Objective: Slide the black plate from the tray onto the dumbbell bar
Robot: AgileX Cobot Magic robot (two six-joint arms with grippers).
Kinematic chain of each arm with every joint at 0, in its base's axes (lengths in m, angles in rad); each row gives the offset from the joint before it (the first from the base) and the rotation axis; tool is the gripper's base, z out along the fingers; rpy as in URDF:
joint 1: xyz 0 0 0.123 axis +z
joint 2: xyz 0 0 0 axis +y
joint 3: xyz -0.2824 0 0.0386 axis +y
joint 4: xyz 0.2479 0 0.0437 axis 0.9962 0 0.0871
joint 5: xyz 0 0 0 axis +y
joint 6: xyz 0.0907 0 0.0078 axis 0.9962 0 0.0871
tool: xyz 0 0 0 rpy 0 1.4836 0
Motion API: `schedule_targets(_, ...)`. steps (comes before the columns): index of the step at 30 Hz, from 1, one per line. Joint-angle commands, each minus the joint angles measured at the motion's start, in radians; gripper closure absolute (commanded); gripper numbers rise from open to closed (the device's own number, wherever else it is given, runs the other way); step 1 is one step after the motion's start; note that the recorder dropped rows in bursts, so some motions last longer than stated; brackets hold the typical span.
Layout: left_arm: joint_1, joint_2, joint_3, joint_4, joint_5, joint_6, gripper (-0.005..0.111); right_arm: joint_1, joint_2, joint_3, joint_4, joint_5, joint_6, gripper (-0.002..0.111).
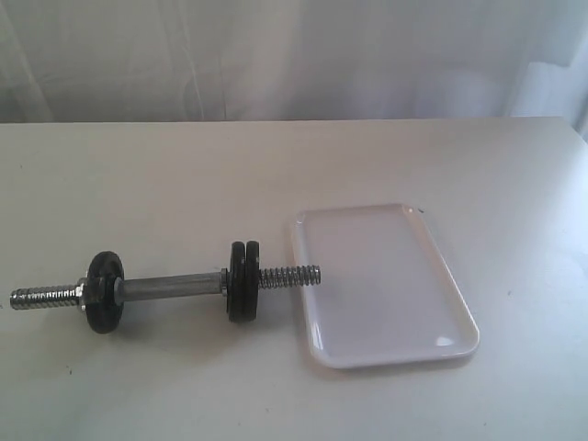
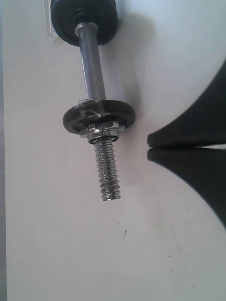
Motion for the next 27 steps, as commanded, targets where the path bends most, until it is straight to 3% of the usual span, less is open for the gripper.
schedule_targets(1, -0.005, -0.005, 0.003, -0.003, 0.003, -0.004, 0.107, 0.0, -0.004, 0.005, -0.006, 0.002, -0.003, 0.108)
schedule_targets(27, -0.005, -0.005, 0.003, 0.078, 0.003, -0.002, 0.107, 0.0, -0.004, 0.005, -0.006, 0.002, -0.003, 0.108)
